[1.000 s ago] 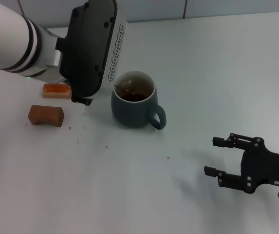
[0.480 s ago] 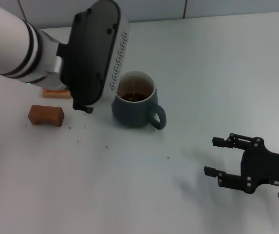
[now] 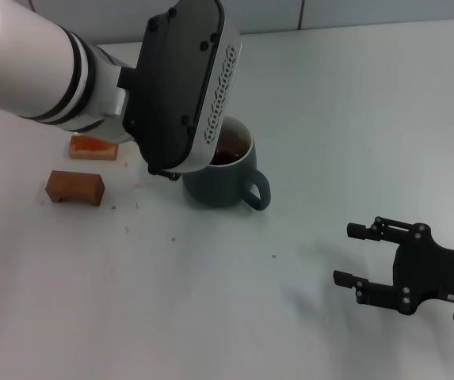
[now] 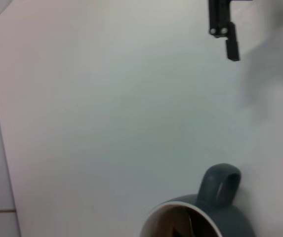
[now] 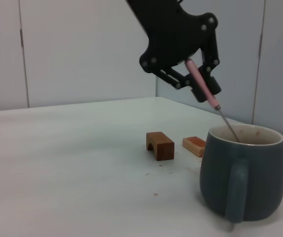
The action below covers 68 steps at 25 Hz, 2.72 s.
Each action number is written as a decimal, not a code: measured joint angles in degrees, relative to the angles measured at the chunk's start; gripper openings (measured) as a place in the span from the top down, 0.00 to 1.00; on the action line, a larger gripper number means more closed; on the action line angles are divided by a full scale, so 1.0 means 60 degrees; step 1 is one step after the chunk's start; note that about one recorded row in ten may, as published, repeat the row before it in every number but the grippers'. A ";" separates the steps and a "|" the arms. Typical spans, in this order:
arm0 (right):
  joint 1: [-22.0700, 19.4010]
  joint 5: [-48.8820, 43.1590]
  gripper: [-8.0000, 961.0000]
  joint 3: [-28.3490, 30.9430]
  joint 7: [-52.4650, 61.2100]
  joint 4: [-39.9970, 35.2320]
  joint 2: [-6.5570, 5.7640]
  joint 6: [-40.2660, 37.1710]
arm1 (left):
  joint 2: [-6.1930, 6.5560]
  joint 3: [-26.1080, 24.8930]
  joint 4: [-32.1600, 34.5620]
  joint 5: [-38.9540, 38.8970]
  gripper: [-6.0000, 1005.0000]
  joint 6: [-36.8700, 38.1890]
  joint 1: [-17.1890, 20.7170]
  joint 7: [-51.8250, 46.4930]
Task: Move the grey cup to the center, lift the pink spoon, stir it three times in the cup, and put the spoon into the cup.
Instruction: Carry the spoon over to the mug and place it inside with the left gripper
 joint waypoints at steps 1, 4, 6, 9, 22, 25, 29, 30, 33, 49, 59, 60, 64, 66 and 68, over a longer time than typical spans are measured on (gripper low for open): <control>-0.0008 0.0000 0.26 0.0003 0.0000 0.0000 0.0000 0.0000 | 0.0000 -0.0008 -0.0129 0.0047 0.78 -0.0099 -0.0043 -0.0015; -0.0016 0.0000 0.26 0.0006 0.0000 0.0000 -0.0001 0.0000 | -0.0001 -0.0020 -0.0194 0.0069 0.78 -0.0131 -0.0065 -0.0023; -0.0024 0.0000 0.26 0.0006 0.0000 0.0000 -0.0001 -0.0003 | 0.0000 -0.0079 -0.0400 0.0207 0.77 -0.0231 -0.0133 -0.0090; -0.0025 0.0000 0.26 0.0002 0.0000 0.0000 -0.0001 -0.0006 | 0.0000 -0.0095 -0.0458 0.0288 0.77 -0.0242 -0.0154 -0.0157; 0.0008 0.0000 0.26 -0.0070 0.0000 0.0000 -0.0001 0.0001 | 0.0016 -0.0094 0.0062 0.0645 0.76 0.0660 -0.0059 -0.0726; -0.0005 0.0000 0.26 -0.0081 0.0000 0.0000 -0.0001 0.0001 | 0.0012 -0.0006 0.0164 0.0573 0.76 0.0703 -0.0046 -0.0764; -0.0034 0.0000 0.26 -0.0074 0.0000 0.0000 -0.0001 -0.0007 | 0.0003 0.0276 0.0077 0.0442 0.76 0.0545 -0.0089 -0.0791; -0.0034 0.0000 0.26 -0.0074 0.0000 0.0000 -0.0001 -0.0007 | 0.0003 0.0276 0.0077 0.0442 0.76 0.0545 -0.0089 -0.0791; -0.0048 0.0000 0.26 -0.0064 0.0000 0.0000 -0.0001 -0.0030 | 0.0000 0.0403 -0.0049 0.0400 0.76 0.0221 -0.0120 -0.0794; -0.0029 0.0000 0.26 -0.0054 0.0000 0.0000 0.0015 -0.0075 | 0.0019 0.0243 -0.0387 0.0657 0.75 -0.0465 -0.0058 -0.0981; 0.0003 0.0000 0.26 -0.0042 0.0000 0.0029 0.0015 -0.0053 | 0.0026 0.0304 -0.0291 0.0798 0.74 -0.0350 0.0137 -0.1161; 0.0011 0.0000 0.26 -0.0042 0.0000 0.0029 0.0015 -0.0055 | 0.0026 0.0304 -0.0291 0.0798 0.74 -0.0350 0.0137 -0.1161; 0.0023 0.0000 0.26 -0.0025 0.0000 0.0030 0.0014 -0.0059 | 0.0018 0.0322 -0.0281 0.0791 0.74 -0.0390 0.0161 -0.1394; 0.0025 0.0000 0.26 -0.0021 0.0019 0.0029 0.0014 -0.0058 | 0.0022 0.0329 -0.0279 0.0768 0.74 -0.0356 0.0174 -0.1566; 0.0029 0.0000 0.26 -0.0022 0.0023 0.0030 0.0014 -0.0058 | 0.0024 0.0330 -0.0277 0.0765 0.74 -0.0331 0.0173 -0.1609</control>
